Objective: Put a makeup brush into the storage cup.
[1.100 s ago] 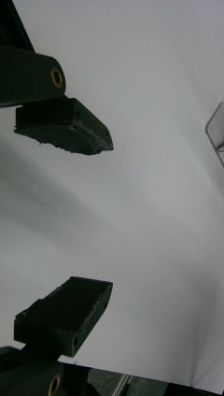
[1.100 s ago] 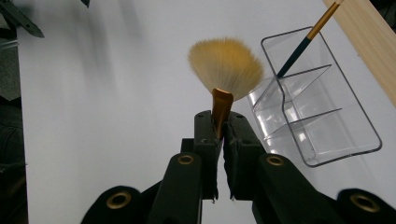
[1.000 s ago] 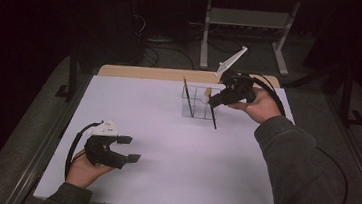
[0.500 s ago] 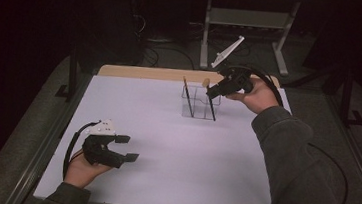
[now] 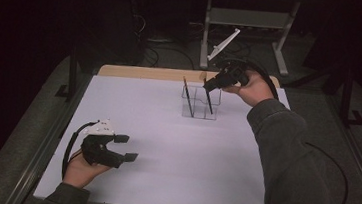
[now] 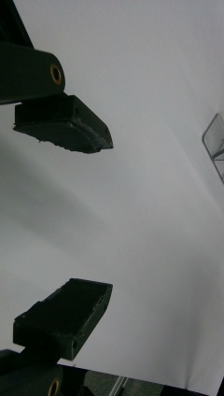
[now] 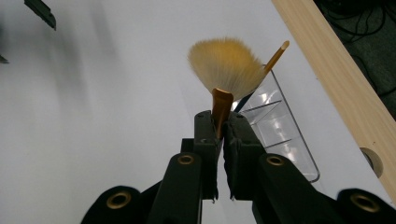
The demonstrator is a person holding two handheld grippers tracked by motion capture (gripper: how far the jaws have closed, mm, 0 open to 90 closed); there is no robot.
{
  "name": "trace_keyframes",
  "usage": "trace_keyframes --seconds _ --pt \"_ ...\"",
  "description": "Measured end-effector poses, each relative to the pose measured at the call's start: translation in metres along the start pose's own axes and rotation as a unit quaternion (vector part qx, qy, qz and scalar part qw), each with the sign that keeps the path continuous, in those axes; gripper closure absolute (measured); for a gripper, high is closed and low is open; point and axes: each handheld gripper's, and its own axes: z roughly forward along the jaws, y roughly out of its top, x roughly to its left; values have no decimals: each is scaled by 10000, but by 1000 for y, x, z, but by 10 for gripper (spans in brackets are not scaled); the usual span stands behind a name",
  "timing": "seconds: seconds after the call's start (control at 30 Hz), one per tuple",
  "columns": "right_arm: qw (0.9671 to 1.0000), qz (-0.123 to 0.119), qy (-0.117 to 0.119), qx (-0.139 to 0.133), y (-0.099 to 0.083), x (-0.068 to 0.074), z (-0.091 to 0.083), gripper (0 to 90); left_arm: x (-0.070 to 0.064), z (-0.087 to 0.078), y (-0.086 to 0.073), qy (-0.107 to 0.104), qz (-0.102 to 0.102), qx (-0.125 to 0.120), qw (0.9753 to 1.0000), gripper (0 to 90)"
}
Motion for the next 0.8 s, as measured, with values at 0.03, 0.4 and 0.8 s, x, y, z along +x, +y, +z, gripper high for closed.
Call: trace_keyframes --seconds 0.03,0.4,0.8 --pt "10000 -13 -14 6 1 -1 0 832 0 0 0 2 -9 -9 10000 252" --pt "9999 111 -103 -76 8 -12 1 832 -1 1 0 -4 -7 17 10000 231" --pt "9995 194 -242 3 17 -22 3 831 0 1 -1 23 18 -2 10000 203"
